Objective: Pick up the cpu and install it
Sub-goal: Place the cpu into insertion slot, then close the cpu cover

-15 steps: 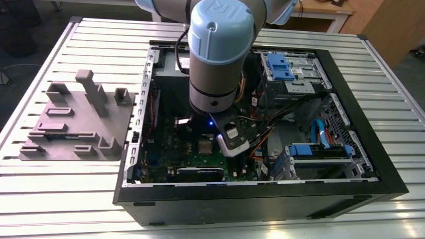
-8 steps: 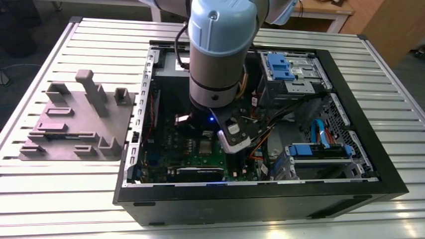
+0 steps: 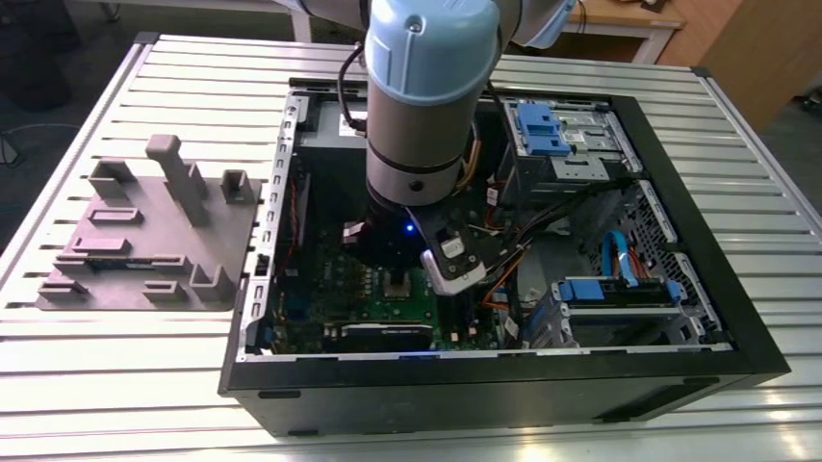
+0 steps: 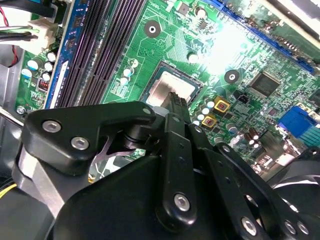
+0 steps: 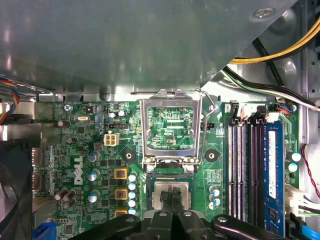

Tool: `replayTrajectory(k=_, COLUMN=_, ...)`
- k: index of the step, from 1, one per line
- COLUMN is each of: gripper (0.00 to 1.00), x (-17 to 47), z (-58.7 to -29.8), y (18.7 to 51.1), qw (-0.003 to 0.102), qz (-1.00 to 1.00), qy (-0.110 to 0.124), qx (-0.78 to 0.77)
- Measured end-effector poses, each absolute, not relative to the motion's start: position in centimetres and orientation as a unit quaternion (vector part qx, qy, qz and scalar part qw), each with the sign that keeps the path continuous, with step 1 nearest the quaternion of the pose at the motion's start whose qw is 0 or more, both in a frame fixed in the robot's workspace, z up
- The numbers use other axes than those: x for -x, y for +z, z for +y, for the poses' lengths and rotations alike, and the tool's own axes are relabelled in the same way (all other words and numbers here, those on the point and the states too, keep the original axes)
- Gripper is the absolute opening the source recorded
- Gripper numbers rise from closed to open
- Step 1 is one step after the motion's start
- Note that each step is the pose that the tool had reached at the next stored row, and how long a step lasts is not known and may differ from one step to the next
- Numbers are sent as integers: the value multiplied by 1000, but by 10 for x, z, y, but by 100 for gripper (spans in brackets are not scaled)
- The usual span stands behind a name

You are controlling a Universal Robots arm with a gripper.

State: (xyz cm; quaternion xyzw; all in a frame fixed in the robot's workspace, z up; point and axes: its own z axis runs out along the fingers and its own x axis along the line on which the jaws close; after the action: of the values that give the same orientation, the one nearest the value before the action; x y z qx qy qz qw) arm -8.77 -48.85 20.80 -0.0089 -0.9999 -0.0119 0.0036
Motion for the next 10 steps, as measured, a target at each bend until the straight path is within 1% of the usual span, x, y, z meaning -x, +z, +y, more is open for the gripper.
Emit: replayTrajectory(k=10, gripper=10, x=88, z=-489, y=208, qw=4, qz=-1000, qy=-12, qx=9)
